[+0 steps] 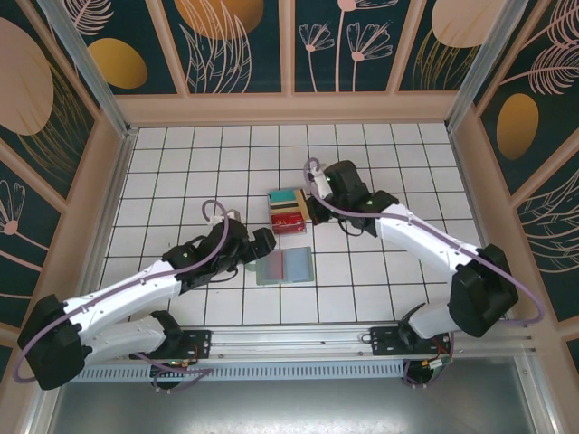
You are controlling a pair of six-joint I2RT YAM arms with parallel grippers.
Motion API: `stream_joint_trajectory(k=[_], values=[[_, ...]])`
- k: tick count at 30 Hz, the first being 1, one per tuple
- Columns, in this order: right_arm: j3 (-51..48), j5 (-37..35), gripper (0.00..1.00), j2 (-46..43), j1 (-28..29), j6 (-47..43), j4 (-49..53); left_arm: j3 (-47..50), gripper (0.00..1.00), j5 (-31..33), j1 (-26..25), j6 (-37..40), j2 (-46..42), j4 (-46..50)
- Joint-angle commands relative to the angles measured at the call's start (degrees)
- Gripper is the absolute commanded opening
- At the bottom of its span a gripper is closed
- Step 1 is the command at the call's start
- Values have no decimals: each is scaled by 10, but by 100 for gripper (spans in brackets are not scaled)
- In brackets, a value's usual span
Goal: Take the credit cards out of the card holder
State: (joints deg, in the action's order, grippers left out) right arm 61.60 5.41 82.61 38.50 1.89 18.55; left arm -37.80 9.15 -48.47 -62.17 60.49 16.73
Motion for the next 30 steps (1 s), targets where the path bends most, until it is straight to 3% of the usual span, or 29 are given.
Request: stream_joint_trajectory(k=[1, 7, 11, 17, 24, 30], values=[[44, -69, 0, 32, 18, -158, 25, -38, 98, 61, 11, 25, -12, 54], [87, -112, 0, 73, 42, -304, 37, -99, 98, 71, 70, 69, 21, 123], [95, -103, 0, 84, 50, -356, 29, -131, 99, 62, 105, 112, 40, 143], [113, -158, 0, 128, 79, -429, 47, -144, 99, 26, 182, 157, 61, 162], [131, -168, 0, 154, 86, -487, 43, -151, 99, 28, 191, 223, 63, 133], [149, -158, 0, 182, 92, -481, 40, -174, 99, 23, 192, 222, 95, 141]])
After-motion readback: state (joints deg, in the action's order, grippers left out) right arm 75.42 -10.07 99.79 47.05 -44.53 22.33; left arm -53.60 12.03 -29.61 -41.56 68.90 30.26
